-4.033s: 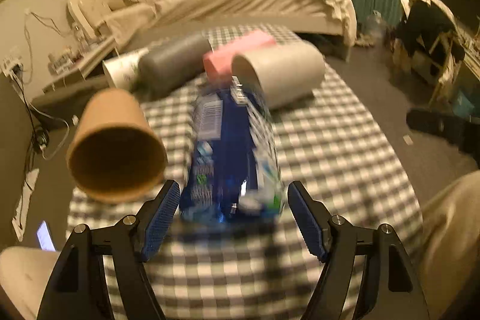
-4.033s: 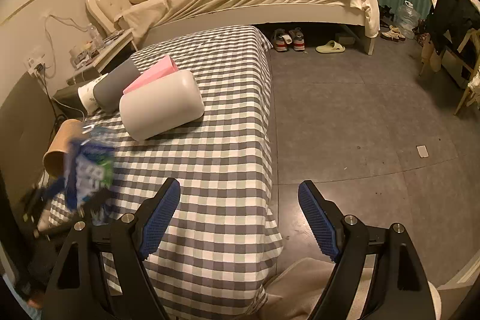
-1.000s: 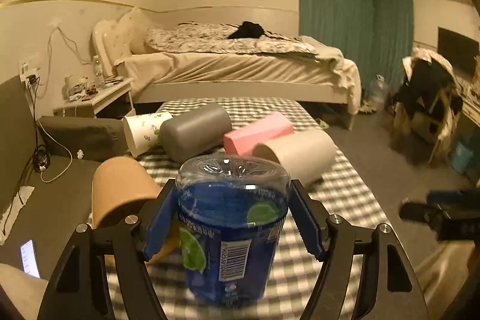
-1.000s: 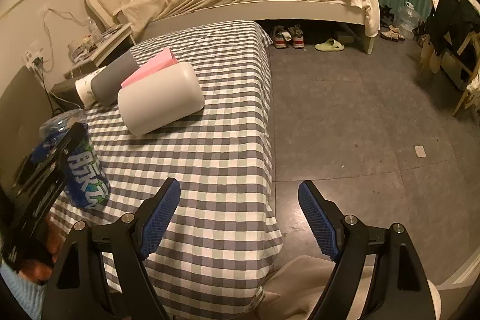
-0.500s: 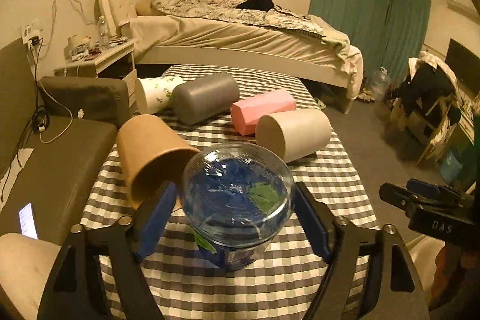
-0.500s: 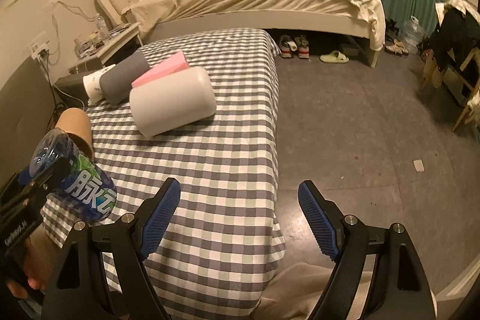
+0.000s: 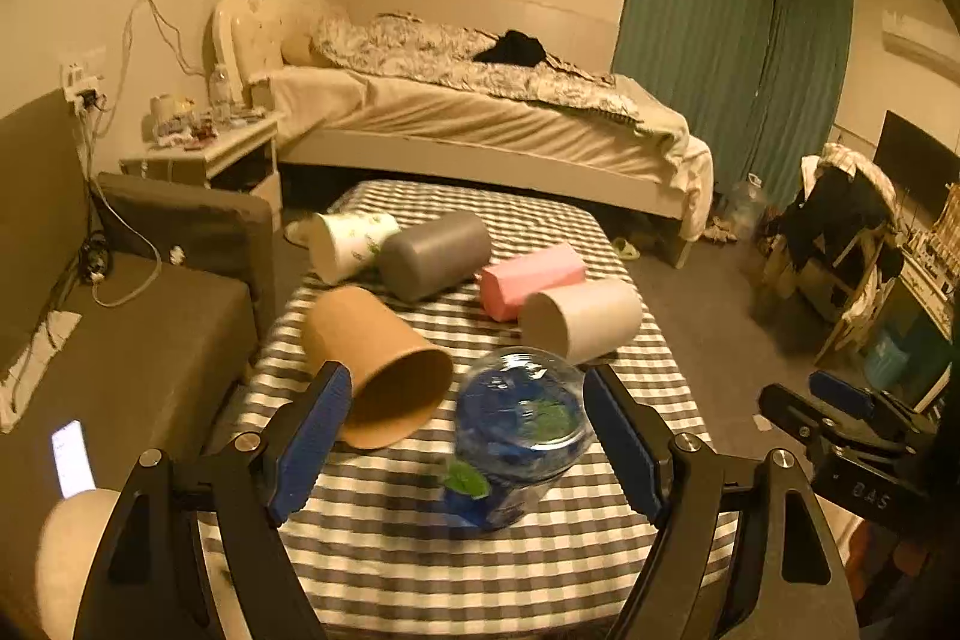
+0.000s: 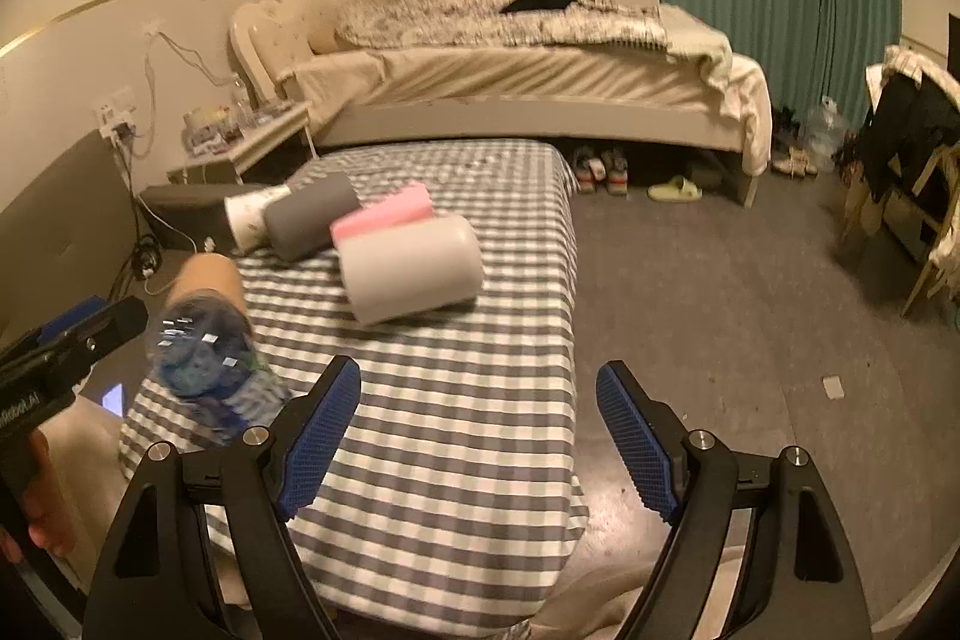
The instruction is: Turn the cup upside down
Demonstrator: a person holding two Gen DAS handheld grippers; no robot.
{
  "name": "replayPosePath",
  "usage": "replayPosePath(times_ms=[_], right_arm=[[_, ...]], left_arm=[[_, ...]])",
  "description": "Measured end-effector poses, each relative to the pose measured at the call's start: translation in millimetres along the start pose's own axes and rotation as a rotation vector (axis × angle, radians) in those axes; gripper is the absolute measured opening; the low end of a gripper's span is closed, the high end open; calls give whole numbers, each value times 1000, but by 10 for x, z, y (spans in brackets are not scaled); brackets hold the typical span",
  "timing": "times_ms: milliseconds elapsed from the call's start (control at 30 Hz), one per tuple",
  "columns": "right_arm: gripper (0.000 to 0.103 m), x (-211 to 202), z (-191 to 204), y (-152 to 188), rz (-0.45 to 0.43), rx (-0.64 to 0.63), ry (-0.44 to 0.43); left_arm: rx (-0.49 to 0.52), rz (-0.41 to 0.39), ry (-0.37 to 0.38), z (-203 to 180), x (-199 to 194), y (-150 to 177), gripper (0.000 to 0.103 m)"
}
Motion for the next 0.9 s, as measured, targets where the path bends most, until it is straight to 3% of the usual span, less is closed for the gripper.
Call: replayPosePath(times_ms=[267,333,400,433,900], right_arm=[[81,-284,348,32,-56,-26,3],[87,-324,398,56,-63,-22,9],[89,-364,431,105,-75,-21,16],[90,-366,448,125,-77,-24,18],[98,-196,771,345,-36,-115,-15]], left_arm=[[31,-23,-53,339,-263,146,83],[33,-13,-69,400,-273,229,83],[33,4,-86,450,-272,327,98],[35,2,-91,456,-281,352,99],[40,7,-111,540,-290,434,102]])
Point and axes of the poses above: each gripper's, at about its wrist camera, not at the fingertips, and x roughly the way its jaws point, z to its left, y to its underside, the point moved 7 cm from there along x, roughly the way its jaws point, and after that the axes turned 12 degrees about -z, right-handed, at the moved point
